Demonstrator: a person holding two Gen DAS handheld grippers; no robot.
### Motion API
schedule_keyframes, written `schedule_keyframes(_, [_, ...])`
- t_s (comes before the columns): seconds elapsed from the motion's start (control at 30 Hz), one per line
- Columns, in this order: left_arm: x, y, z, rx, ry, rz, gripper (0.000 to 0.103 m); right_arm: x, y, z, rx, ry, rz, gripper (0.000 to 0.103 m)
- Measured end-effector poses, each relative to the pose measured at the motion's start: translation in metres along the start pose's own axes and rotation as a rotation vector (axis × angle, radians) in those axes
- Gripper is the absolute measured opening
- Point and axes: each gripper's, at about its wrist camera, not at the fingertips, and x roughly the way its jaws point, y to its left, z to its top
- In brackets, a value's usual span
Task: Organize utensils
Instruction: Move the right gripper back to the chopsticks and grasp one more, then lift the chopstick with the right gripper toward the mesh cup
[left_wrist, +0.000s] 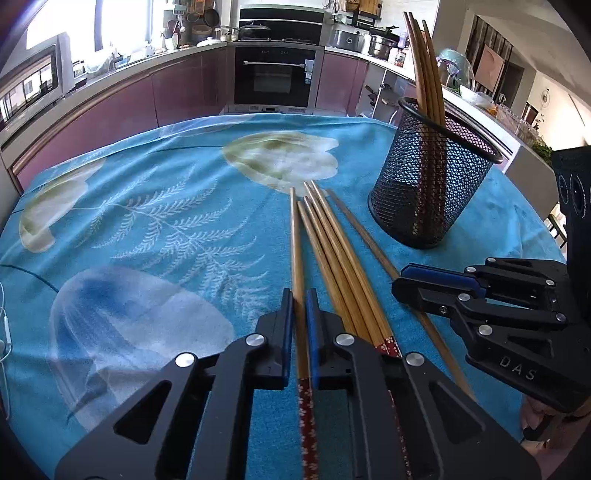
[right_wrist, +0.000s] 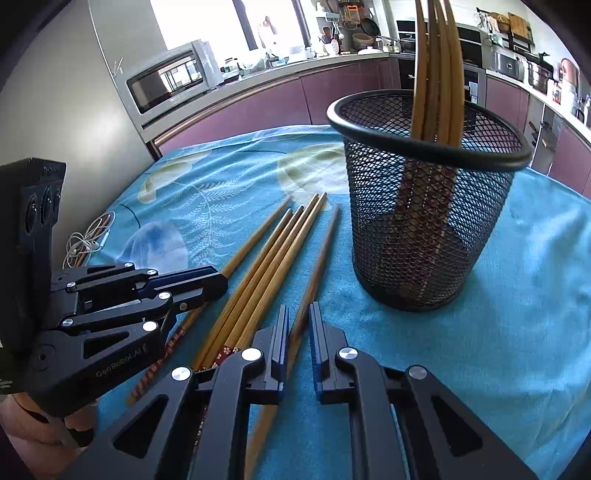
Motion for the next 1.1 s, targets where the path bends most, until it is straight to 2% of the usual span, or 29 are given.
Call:
schedule_keyframes(0.23, [-0.008, 0.001, -0.003, -0.019, -0.016, -0.024, 0.008, -0.012, -0.007, -0.001, 0.033, -0.025, 0.044, 0.006])
schedule_keyframes(0.37, [-0.014, -0.001, -0.006, -0.010, -0.011, -0.066, 0.008, -0.016, -0.006, -0.003, 0.018, -0.012, 0.083, 0.006])
schedule_keyframes(0.7, [-0.008, -0.003, -0.013, 0.026, 0.033, -0.081, 0.008, -0.001, 0.004, -0.006, -0.034, 0.048, 0.053, 0.008])
schedule_keyframes(0.8, [-0.006, -0.004, -0.013, 0.049, 0.035, -0.077, 0.008, -0.001, 0.003, -0.005, -0.032, 0.044, 0.057, 0.007])
schedule_keyframes(1.1, [-0.011, -0.002, -0.011, 0.026, 0.013, -0.076, 0.008, -0.024, 0.001, -0.005, -0.040, -0.017, 0.098, 0.006])
